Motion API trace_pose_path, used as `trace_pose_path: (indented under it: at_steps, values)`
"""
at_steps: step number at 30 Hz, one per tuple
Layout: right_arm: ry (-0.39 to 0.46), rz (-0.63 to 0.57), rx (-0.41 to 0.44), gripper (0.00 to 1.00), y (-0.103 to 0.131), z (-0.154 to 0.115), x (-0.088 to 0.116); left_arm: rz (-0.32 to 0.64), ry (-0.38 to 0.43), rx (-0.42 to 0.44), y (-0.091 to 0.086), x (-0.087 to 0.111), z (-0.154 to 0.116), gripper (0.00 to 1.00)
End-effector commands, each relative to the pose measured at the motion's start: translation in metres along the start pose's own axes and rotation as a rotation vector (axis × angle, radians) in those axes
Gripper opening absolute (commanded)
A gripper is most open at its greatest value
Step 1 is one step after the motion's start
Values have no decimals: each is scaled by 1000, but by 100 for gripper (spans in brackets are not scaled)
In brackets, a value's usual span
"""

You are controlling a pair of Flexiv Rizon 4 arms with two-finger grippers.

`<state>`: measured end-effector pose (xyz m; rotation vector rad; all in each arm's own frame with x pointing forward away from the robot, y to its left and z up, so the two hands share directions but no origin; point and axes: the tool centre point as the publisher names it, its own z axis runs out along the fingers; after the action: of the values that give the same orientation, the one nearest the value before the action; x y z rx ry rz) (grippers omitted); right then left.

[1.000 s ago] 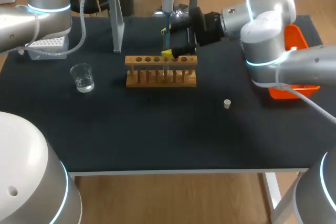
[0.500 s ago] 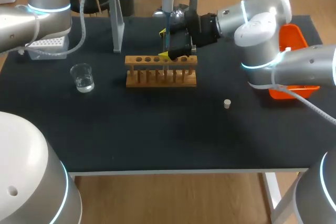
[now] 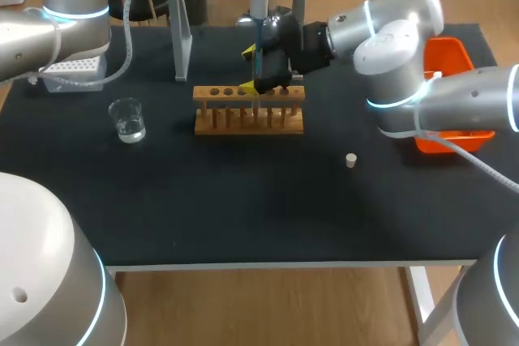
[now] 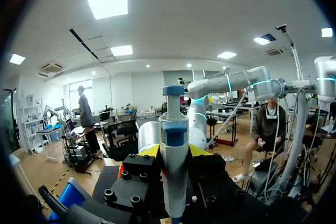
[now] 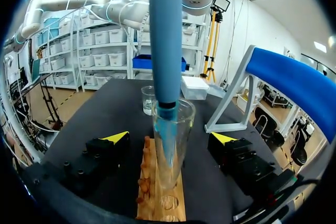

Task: Invert the test tube, pick up the pipette, mount the tip to pipette, aspirate from beaker and dispense into the tube, eject the tip, return the pipette, and cap with the stopper.

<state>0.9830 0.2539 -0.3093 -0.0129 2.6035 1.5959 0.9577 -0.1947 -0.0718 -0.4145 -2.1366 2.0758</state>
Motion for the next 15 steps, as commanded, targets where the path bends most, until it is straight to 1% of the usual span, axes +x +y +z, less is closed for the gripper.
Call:
trace_pose_path:
  at_steps: [1, 15]
  values:
    - [-3, 2, 8, 100, 0, 4, 0, 0, 4, -1, -1, -1, -1, 0]
    - [-14, 0, 22, 100, 0, 3, 5, 0, 4, -1, -1, -1, -1, 0]
